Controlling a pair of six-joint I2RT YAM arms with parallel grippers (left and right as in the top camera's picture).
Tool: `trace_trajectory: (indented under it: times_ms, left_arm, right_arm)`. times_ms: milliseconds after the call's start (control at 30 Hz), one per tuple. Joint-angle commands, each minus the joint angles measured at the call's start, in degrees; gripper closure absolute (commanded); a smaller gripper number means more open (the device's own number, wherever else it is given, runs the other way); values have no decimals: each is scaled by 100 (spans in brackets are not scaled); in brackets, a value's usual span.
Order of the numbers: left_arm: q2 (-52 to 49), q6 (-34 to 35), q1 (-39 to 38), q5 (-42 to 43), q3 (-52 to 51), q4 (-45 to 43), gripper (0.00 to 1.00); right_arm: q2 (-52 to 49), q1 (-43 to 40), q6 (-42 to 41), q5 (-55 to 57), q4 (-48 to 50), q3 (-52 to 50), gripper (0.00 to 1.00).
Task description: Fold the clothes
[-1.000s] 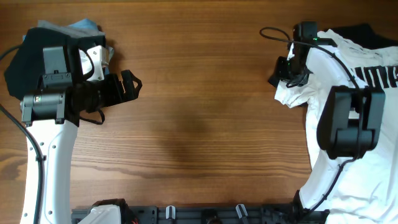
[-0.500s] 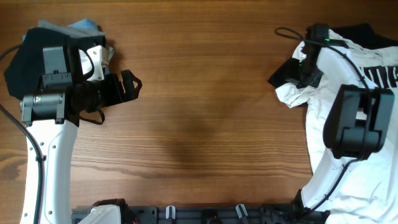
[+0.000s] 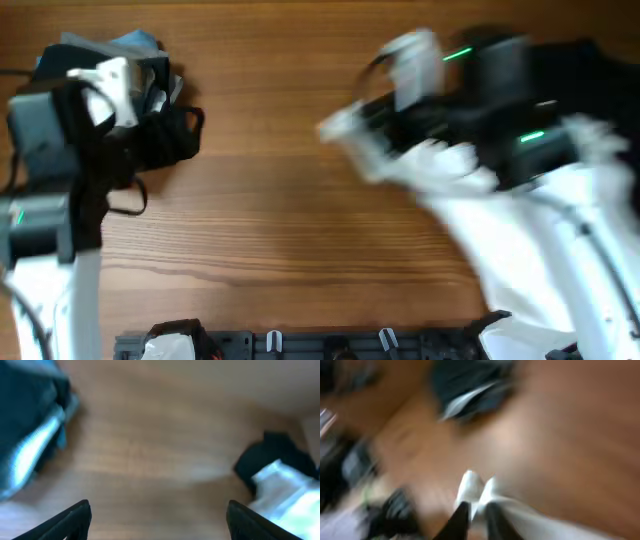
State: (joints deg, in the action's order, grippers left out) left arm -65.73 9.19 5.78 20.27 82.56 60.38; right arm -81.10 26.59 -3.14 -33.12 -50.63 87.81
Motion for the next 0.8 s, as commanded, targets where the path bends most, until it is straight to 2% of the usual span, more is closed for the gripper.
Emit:
trace_trajectory:
  times_ms: [0, 33, 67, 167, 200, 233, 333, 400, 600, 767]
  left_arm:
    - [807, 24, 57, -706, 232, -254, 7]
    - [962, 24, 57, -758, 232, -330, 5]
    - [1054, 26, 57, -756, 232, -409, 4]
    - [1110, 26, 37, -660, 229, -514, 3]
    - [988, 22, 0, -396, 229, -487, 4]
    - [684, -2, -162, -48, 229, -431, 7]
    - [-107, -411, -693, 181, 225, -289, 11]
    - [-1493, -745, -1556, 181, 225, -407, 14]
    - [-3731, -835, -2218, 186, 225, -1244, 12]
    - [-4787, -2133, -2806, 76, 225, -1405, 17]
  right_arm:
    - [-337, 2286, -13, 787, 90, 85, 25]
    - [-345, 2433, -39, 1075, 101, 85, 18]
    - [-306, 2461, -170, 1429, 94, 98, 16]
    - [31, 1845, -660, 2017, 87, 122, 13]
    - [186, 1453, -935, 2155, 74, 122, 13]
    - [387, 785, -1333, 2177, 37, 122, 13]
    - [612, -428, -1917, 2133, -153, 122, 14]
    - [636, -1268, -1950, 1886, -409, 122, 14]
    - [632, -1650, -1937, 1878, -789, 122, 13]
    - [632, -1650, -1928, 1985, -885, 114, 10]
